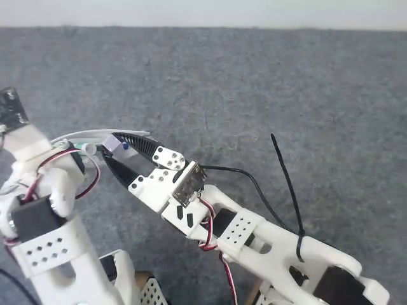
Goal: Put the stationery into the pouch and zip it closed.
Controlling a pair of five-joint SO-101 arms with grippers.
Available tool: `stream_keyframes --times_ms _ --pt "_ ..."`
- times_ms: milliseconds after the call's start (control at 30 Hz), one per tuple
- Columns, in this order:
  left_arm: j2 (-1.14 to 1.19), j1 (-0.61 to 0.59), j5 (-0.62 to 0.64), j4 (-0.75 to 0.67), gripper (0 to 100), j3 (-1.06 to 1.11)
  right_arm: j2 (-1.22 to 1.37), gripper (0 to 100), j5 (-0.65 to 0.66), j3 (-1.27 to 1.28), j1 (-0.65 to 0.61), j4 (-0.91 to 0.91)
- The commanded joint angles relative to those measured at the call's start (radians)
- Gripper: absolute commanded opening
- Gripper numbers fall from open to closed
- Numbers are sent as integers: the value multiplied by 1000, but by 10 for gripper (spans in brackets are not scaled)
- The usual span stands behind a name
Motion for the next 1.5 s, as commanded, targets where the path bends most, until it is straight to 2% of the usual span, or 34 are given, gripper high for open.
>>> stream_keyframes --times_ms 0,133,267,533,767,933,1033,1300,1467 --pt "-46 2 -14 -41 12 -16 -10 39 -6 -58 -2 -15" --pt "-46 2 -14 -41 12 -16 -10 127 -6 -55 -7 24" --pt "-46 2 -14 -41 12 -16 -12 127 -84 -60 -7 59" --pt "-51 2 -15 -49 12 -5 -105 127 -89 -21 -7 70" --pt "-51 -2 -15 -51 12 -2 -249 127 -97 -2 -2 286" --pt "-51 -54 -15 -64 12 -2 -381 128 -192 26 2 466" --pt "-46 -64 -14 -72 12 -1 -449 129 -199 25 31 593" --pt "-48 -66 -14 -77 12 13 -533 129 -196 -3 142 777" --pt "-46 -91 -12 -77 12 15 -533 129 -198 -101 179 995"
